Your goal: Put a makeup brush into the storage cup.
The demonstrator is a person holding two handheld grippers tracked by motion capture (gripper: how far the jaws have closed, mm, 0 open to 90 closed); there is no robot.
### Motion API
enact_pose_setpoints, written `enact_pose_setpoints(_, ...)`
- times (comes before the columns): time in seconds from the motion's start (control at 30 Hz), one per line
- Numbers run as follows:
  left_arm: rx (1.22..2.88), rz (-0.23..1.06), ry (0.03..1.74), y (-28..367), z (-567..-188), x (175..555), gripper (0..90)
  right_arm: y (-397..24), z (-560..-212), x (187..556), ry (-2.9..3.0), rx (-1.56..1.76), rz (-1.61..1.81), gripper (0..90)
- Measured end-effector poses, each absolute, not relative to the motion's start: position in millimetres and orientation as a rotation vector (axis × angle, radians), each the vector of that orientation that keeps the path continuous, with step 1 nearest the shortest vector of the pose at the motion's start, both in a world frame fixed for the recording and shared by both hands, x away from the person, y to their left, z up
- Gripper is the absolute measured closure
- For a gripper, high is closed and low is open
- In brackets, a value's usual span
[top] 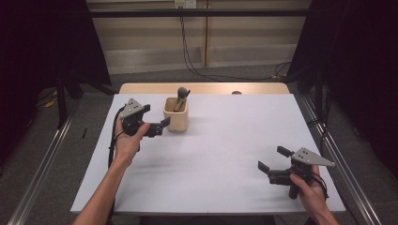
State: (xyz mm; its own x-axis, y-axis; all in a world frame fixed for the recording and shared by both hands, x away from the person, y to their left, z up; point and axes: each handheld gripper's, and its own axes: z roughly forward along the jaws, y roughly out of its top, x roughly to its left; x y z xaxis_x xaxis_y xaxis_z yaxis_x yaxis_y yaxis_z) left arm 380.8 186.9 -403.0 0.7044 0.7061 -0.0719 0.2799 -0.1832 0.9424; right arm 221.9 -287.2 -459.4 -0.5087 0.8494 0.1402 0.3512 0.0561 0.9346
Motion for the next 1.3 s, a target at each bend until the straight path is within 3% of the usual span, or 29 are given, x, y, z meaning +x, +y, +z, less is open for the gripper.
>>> enact_pose_setpoints(1.3,1.730,0.488,0.790,227.4,-426.3,289.9,3.7,-290.5,-458.6,216.7,1.869,1.217,1.440,0.5)
